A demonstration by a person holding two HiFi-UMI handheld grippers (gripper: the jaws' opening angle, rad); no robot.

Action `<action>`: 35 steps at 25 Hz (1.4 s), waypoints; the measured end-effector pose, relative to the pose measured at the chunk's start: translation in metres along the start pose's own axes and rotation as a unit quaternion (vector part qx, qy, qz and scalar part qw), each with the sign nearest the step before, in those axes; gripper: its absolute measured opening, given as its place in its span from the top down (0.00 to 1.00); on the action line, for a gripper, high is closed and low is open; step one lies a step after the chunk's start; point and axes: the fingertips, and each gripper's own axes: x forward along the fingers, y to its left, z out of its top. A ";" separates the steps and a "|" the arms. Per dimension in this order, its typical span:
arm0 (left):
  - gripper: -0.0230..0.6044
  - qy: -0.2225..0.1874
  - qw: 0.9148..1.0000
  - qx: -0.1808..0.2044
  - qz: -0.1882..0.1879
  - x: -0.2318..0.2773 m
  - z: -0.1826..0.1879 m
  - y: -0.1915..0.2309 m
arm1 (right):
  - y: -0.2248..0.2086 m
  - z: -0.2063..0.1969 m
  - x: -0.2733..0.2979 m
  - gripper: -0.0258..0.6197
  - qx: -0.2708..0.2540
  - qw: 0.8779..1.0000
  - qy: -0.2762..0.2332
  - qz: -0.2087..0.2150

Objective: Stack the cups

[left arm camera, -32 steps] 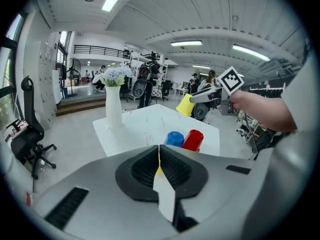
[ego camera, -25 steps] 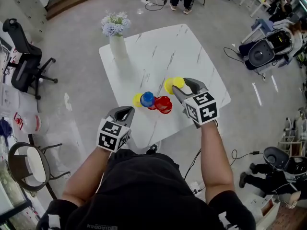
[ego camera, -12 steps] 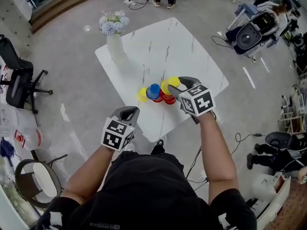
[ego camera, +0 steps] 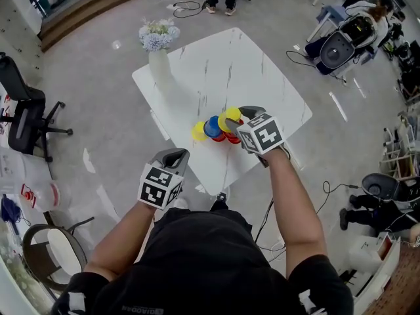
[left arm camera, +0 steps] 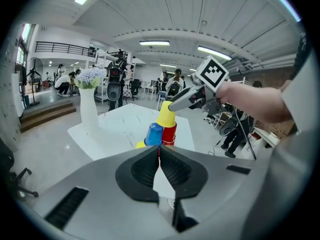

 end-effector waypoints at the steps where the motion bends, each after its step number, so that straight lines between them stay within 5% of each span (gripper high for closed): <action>1: 0.95 -0.001 1.000 0.000 0.000 0.000 0.000 0.000 | -0.001 0.000 0.000 0.63 0.000 1.000 0.000 -0.001; 16: 0.95 -0.002 1.000 -0.005 -0.003 0.007 0.000 -0.001 | 0.001 0.009 -0.007 0.60 -0.008 1.000 -0.017 0.007; 24: 0.95 -0.013 1.000 0.002 -0.009 0.008 0.011 -0.005 | -0.001 0.016 -0.056 0.60 0.001 0.996 -0.086 -0.031; 31: 0.95 -0.027 0.999 0.006 -0.016 0.005 0.016 -0.007 | 0.015 -0.005 -0.107 0.60 0.120 0.962 -0.243 -0.045; 35: 0.95 -0.030 0.999 0.010 -0.026 0.003 0.018 -0.010 | 0.040 -0.039 -0.106 0.66 0.185 0.944 -0.273 -0.027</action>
